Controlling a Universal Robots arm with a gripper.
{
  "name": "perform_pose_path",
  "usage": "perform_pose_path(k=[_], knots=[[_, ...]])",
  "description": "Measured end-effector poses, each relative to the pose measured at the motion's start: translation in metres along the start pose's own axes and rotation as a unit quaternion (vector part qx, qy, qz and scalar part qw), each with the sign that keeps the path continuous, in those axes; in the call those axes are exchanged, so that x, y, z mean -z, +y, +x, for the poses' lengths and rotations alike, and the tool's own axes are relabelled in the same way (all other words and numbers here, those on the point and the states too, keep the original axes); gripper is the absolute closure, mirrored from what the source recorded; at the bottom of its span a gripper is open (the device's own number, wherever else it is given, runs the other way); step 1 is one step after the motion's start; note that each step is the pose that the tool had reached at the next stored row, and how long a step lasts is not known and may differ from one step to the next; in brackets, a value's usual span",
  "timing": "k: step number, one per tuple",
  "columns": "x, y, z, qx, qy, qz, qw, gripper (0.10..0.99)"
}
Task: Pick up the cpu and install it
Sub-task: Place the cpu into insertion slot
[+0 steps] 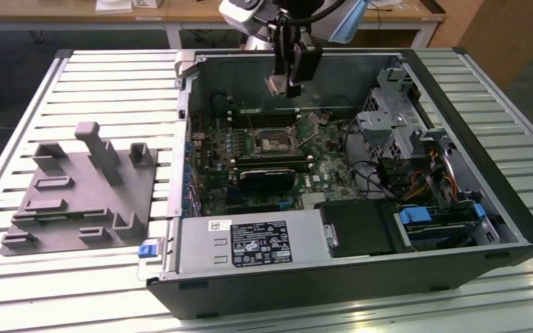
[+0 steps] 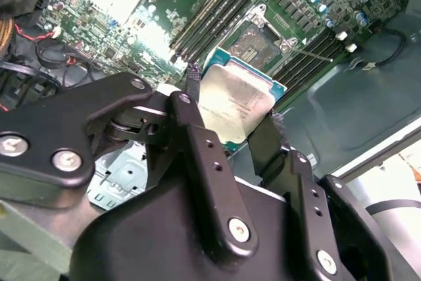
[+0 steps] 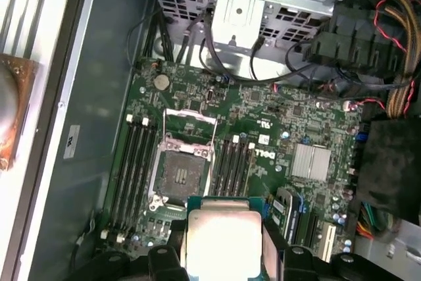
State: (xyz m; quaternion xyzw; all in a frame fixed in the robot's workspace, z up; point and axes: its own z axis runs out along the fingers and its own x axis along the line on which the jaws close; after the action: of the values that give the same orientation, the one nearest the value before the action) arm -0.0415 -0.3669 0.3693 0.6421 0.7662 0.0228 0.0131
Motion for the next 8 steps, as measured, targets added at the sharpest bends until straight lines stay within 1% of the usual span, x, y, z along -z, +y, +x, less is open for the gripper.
perform_pose_path(k=[4,6,8], knots=[[-0.0054,-0.0003,0.0001,-0.034,-0.0018,-0.0003,0.9994,0.545],[-0.0081,-0.0003,0.0013,-0.041,-0.0022,-0.0003,0.9992,0.545],[-0.0098,-0.0002,0.0020,-0.041,-0.0021,-0.0004,0.9992,0.545]])
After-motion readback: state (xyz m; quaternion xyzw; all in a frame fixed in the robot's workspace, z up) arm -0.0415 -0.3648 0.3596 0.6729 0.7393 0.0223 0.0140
